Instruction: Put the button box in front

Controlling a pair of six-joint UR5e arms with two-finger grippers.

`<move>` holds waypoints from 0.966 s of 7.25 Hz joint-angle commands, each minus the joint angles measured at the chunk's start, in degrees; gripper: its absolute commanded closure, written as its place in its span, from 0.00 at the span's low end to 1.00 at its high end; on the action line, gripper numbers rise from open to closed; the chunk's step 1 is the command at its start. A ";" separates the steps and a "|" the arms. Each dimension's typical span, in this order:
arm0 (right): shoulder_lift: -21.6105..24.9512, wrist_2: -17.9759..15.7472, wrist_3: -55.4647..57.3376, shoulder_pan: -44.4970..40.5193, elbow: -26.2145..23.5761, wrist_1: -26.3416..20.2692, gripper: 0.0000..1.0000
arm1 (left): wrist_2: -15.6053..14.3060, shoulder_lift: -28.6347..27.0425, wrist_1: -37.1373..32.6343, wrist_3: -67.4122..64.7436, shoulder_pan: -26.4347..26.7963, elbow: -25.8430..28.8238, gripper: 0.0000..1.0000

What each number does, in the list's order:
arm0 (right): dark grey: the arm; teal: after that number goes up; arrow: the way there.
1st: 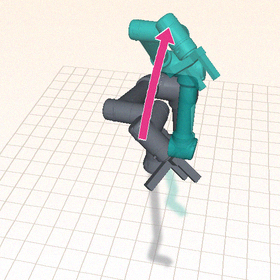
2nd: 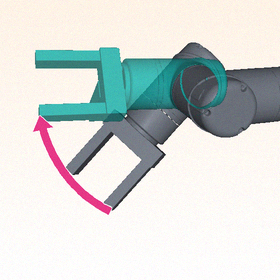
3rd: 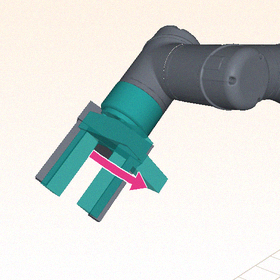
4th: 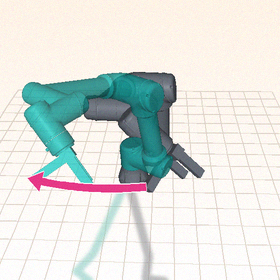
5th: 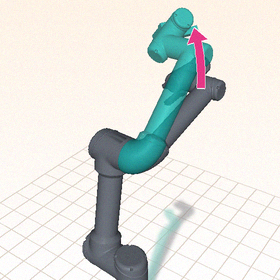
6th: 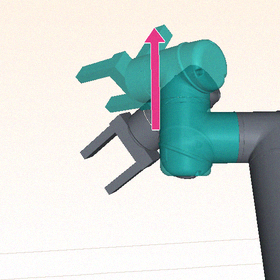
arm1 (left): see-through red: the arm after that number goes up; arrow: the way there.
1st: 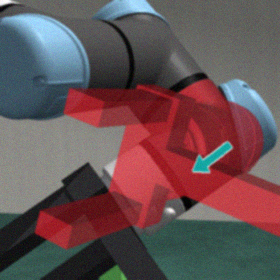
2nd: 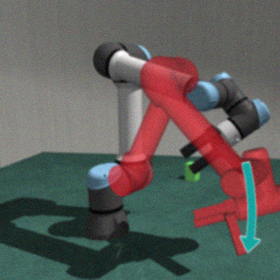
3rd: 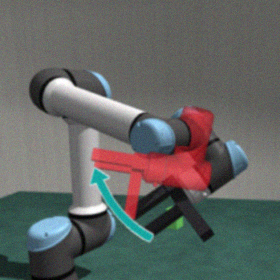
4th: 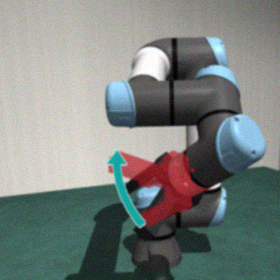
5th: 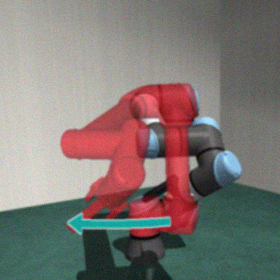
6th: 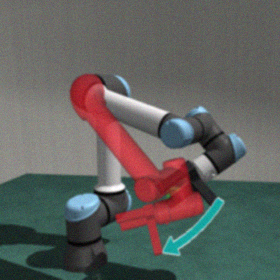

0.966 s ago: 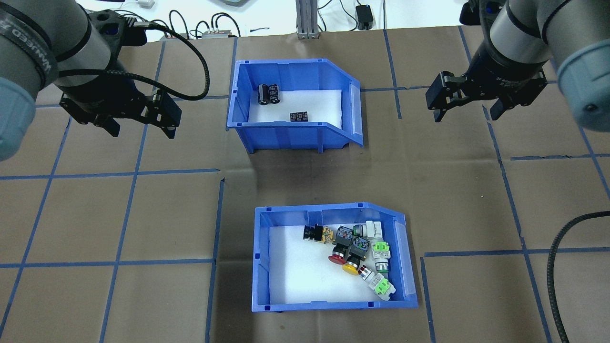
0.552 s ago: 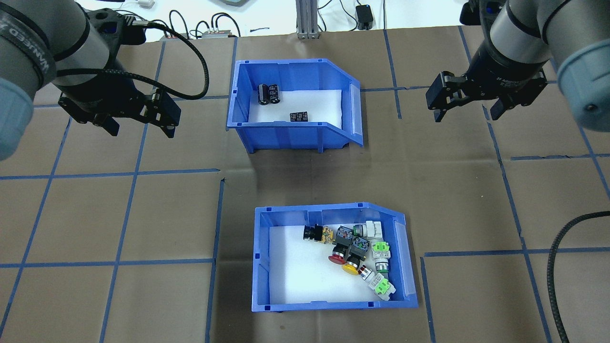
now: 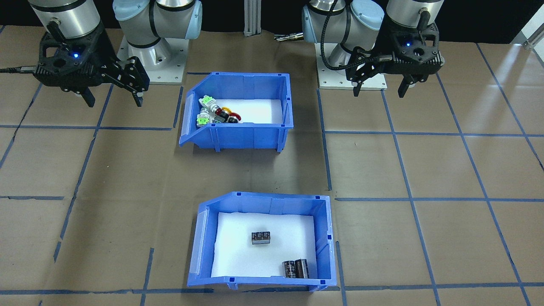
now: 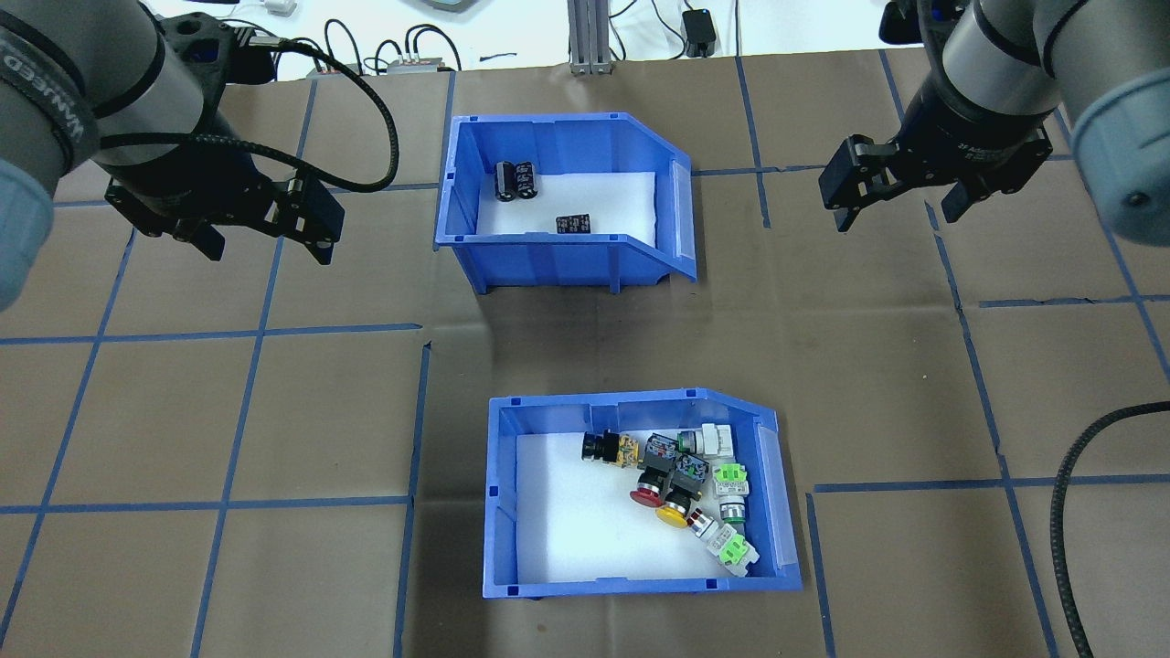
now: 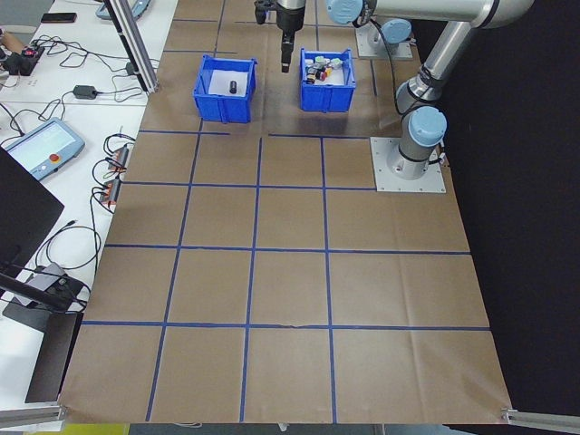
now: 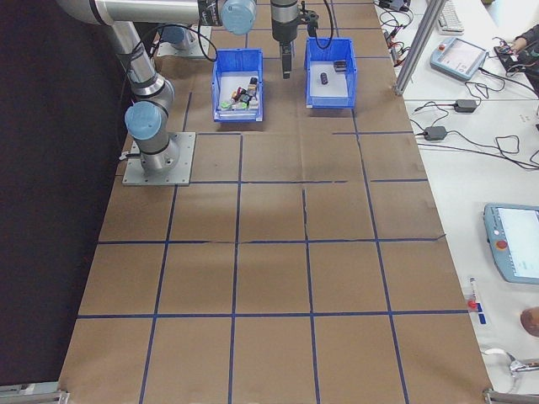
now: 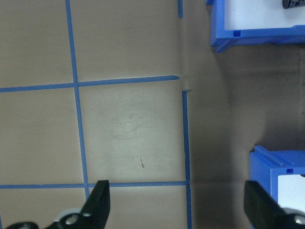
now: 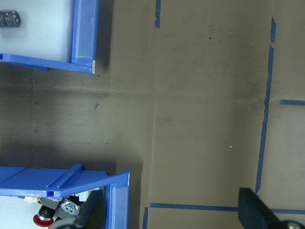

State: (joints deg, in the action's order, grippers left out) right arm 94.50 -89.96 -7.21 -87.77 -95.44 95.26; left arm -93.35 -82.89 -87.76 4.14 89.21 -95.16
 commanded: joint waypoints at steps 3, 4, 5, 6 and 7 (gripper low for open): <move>-11.05 0.40 -14.98 -0.03 11.09 -0.07 0.00 | 1.42 0.19 -0.30 -7.64 0.18 -0.20 0.00; -14.74 0.49 -18.51 -0.46 15.24 -0.34 0.00 | 1.94 -1.21 -0.30 -8.44 0.18 -0.29 0.00; -17.48 0.49 -25.51 -0.64 17.63 0.01 0.00 | 1.69 0.26 -0.74 -12.37 0.18 -1.07 0.01; -19.16 0.49 -31.32 -0.90 19.92 0.18 0.00 | 2.03 0.79 -0.57 -14.75 0.27 -3.69 0.01; -21.18 0.49 -37.29 -1.34 22.55 0.53 0.00 | 2.04 2.98 0.04 -18.78 0.44 -6.50 0.01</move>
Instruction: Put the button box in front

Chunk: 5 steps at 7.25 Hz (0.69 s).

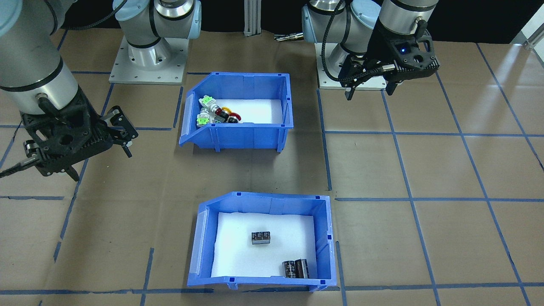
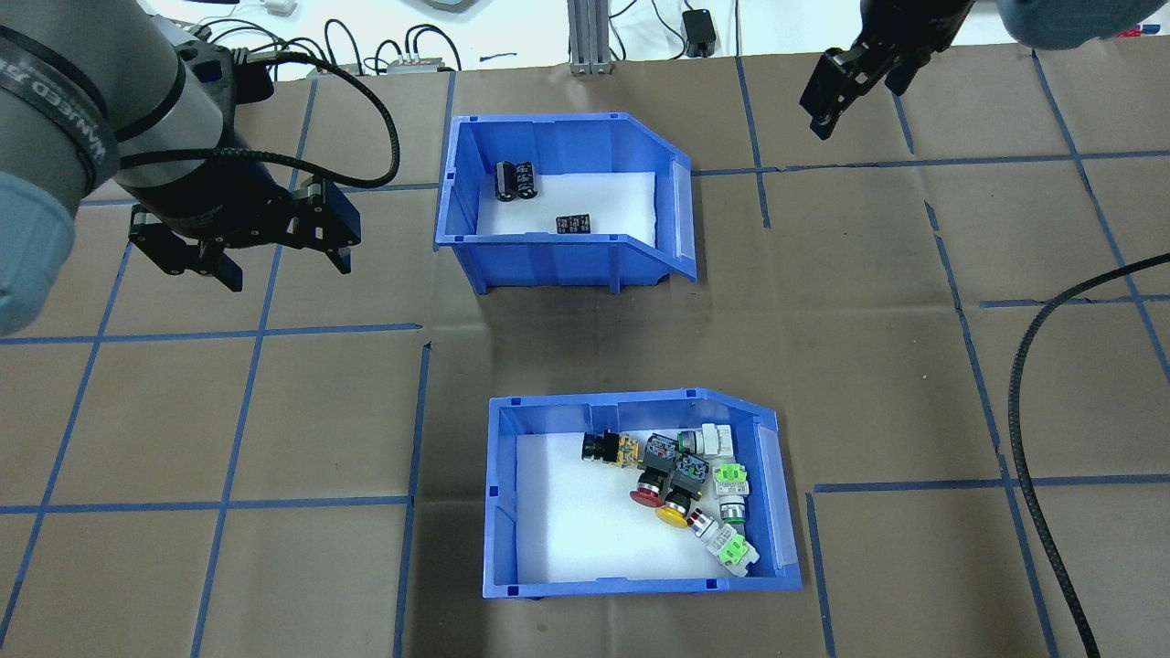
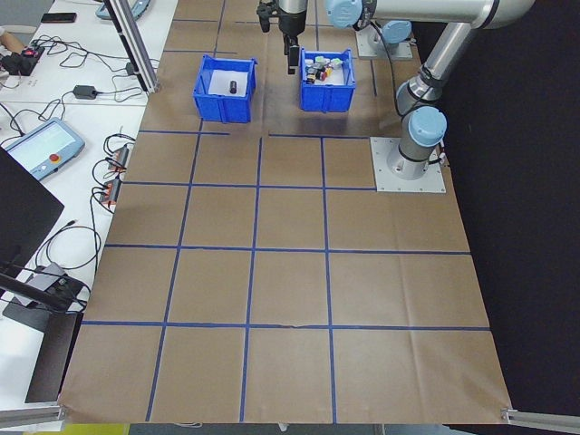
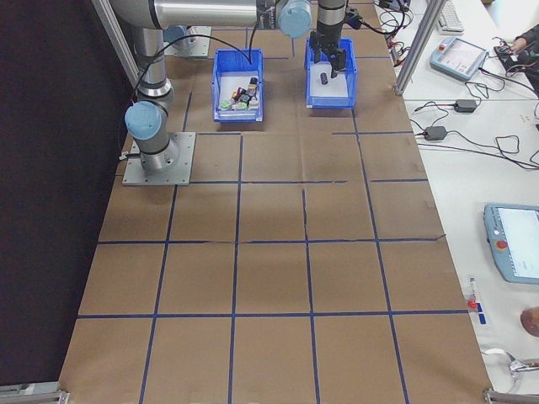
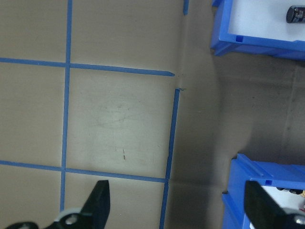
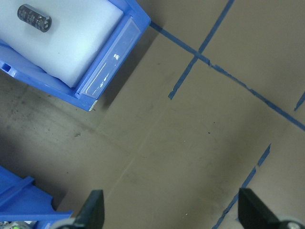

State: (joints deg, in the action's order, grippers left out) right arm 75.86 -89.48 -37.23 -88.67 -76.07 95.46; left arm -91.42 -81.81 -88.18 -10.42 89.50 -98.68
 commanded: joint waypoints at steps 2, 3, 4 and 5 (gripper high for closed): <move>-9.12 0.27 -10.05 -3.33 9.59 -0.01 0.00 | 4.11 9.18 0.72 -24.05 1.89 -11.75 0.01; -12.89 0.27 -12.23 -5.26 13.45 0.16 0.00 | 7.10 11.83 0.21 -36.39 2.60 -14.67 0.02; -16.07 0.10 -14.60 -6.85 17.49 -0.53 0.00 | 8.00 13.85 -0.15 -47.04 4.78 -16.35 0.04; -18.27 -0.60 -16.80 -9.74 19.79 -0.62 0.00 | 7.93 13.96 -0.32 -59.07 9.07 -16.72 0.04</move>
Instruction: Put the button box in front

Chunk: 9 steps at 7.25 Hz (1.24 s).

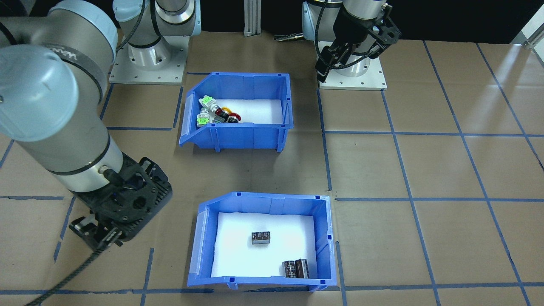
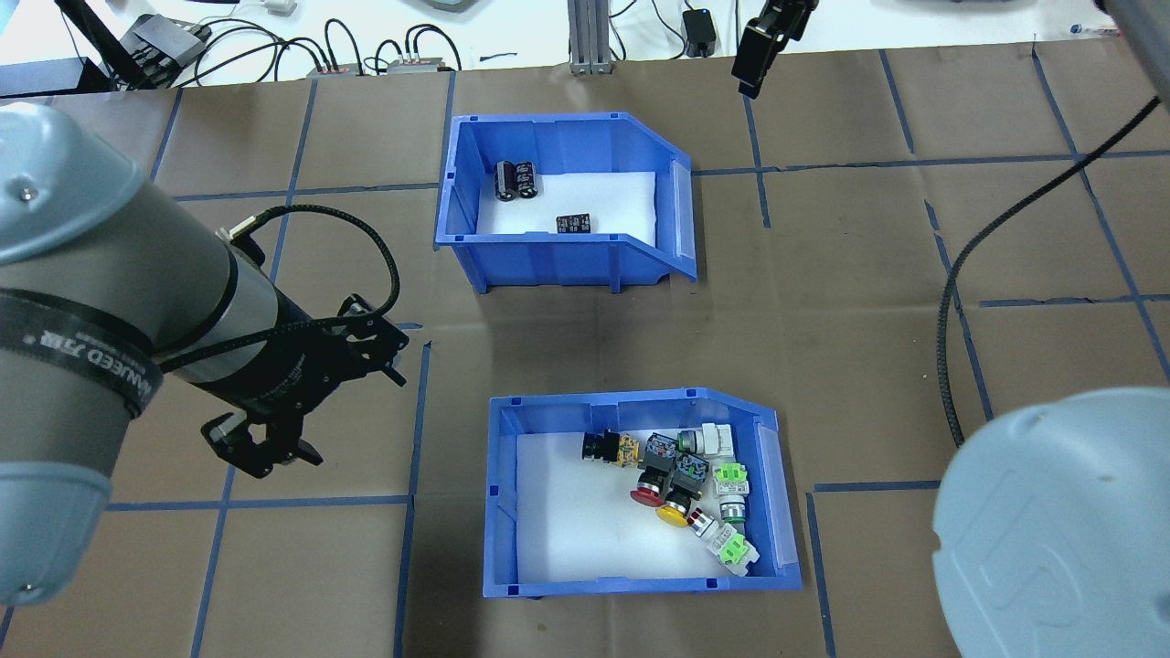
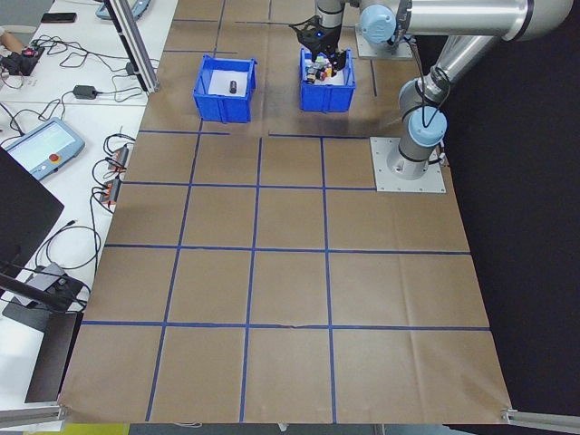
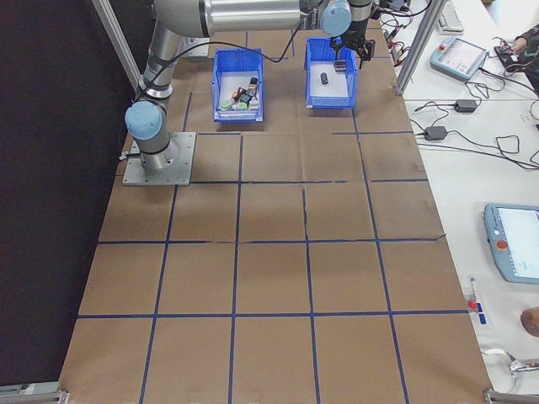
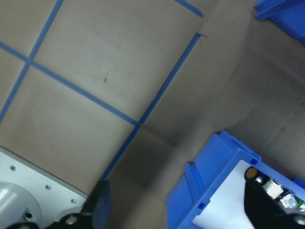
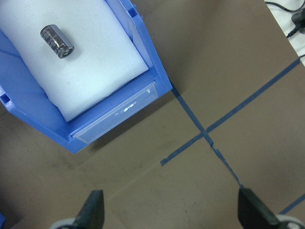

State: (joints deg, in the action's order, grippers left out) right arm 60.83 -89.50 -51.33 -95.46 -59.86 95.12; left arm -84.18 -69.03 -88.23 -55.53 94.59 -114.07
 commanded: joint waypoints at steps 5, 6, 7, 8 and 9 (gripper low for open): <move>-7.83 -0.76 -8.86 -18.77 1.34 0.07 0.00 | 0.42 -5.04 2.52 -50.78 23.52 -4.58 0.01; -8.01 -2.24 -10.87 -20.54 -0.85 0.77 0.00 | 0.77 -7.93 6.37 -55.08 25.62 -4.76 0.01; -7.40 -4.00 -12.46 -21.43 -4.70 1.38 0.00 | 0.78 -10.92 13.10 -59.48 27.30 -5.72 0.01; -7.39 -4.01 -12.30 -21.52 -8.30 7.74 0.00 | 0.69 -12.69 17.09 -61.78 28.27 -6.86 0.01; -7.57 -4.10 -11.69 -21.79 -11.30 15.37 0.00 | 0.43 -13.41 21.22 -63.20 30.19 -9.31 0.01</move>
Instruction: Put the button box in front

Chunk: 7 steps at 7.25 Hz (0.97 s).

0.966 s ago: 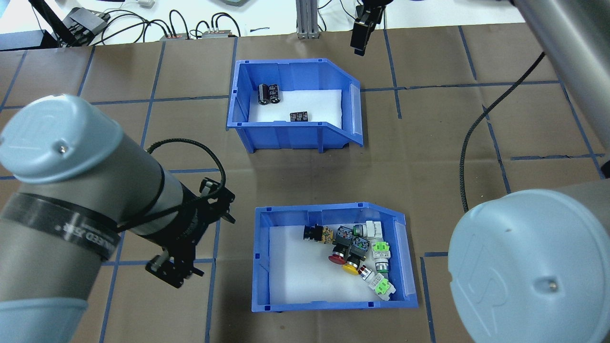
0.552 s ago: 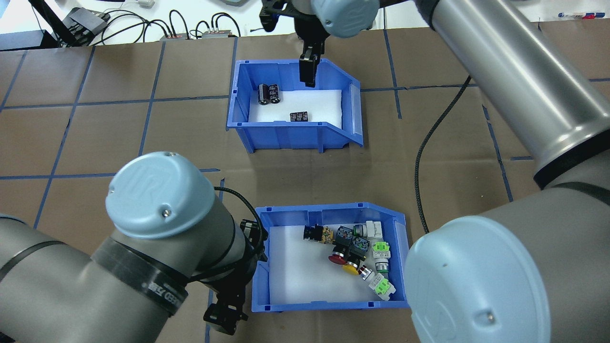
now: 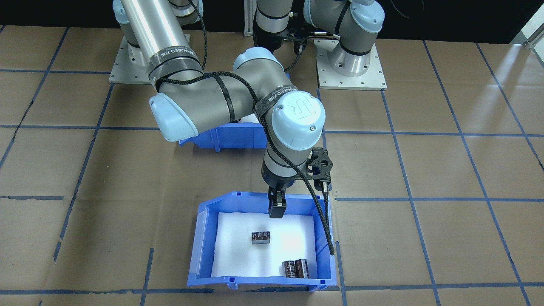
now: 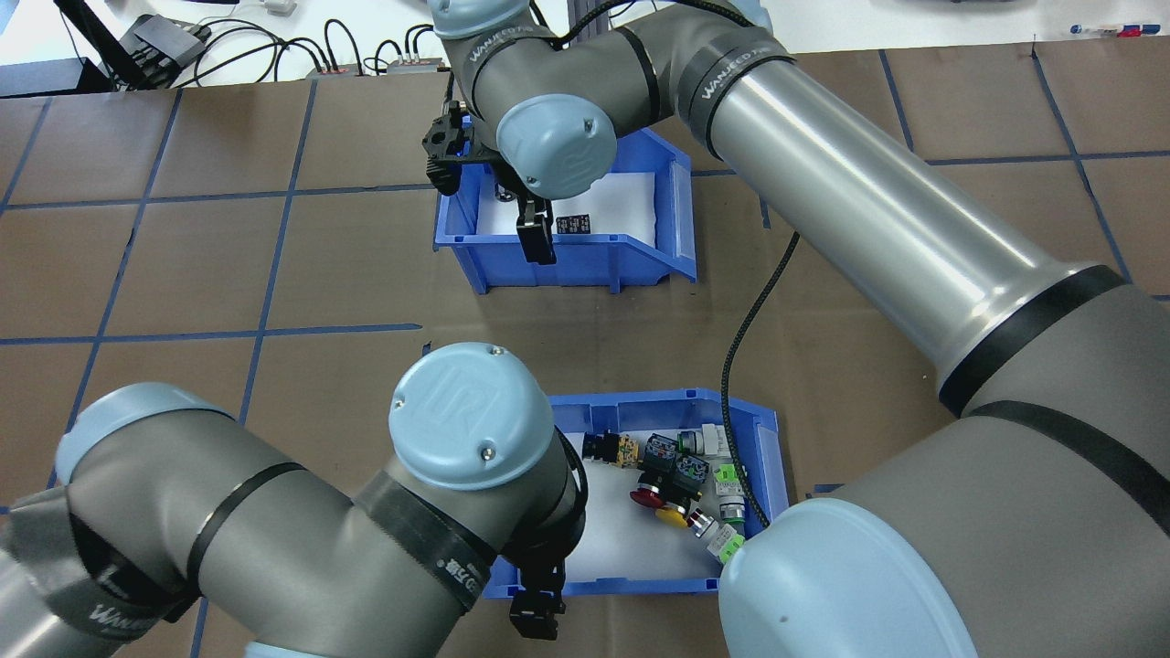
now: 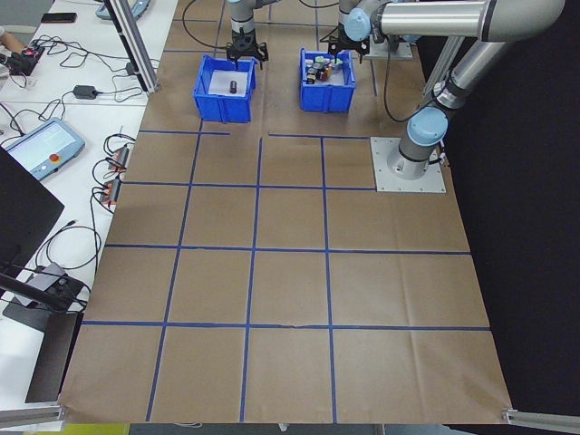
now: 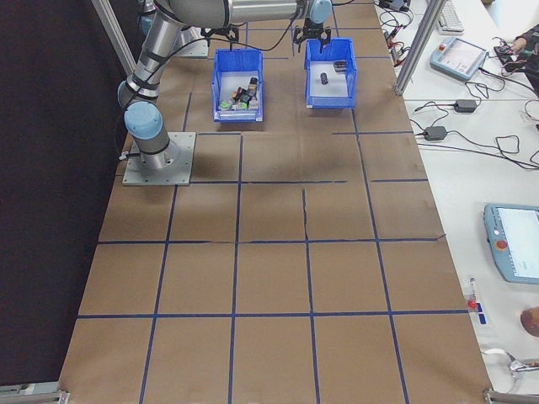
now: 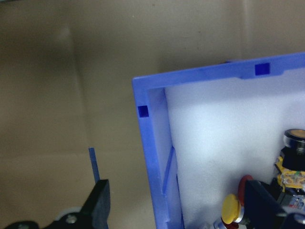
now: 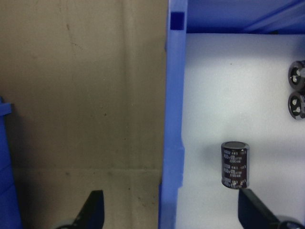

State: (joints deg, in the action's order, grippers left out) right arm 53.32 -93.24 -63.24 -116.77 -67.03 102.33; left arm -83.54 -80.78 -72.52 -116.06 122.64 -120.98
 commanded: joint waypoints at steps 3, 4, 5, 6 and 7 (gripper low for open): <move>-0.59 -0.19 1.72 -1.53 -6.97 11.74 0.00 | 0.22 -1.75 13.99 -3.65 3.04 -7.69 0.01; -0.59 -0.01 1.80 -1.53 -7.06 11.75 0.00 | 0.04 -1.84 13.81 -3.38 2.95 -7.69 0.01; -0.59 0.34 1.80 -1.53 -7.06 11.75 0.06 | 0.04 -2.01 14.16 -3.29 2.95 -7.69 0.01; -0.50 -0.44 1.80 -1.53 -7.06 11.66 0.38 | 0.13 -4.01 14.60 -4.16 3.04 -7.69 0.01; -0.50 -0.54 1.80 -1.53 -6.98 11.66 0.58 | 0.04 -6.38 16.34 -4.26 3.04 -7.60 0.01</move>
State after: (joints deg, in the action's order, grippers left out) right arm 52.78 -93.49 -61.44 -118.29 -74.05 113.99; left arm -83.45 -84.60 -57.75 -119.98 125.65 -128.63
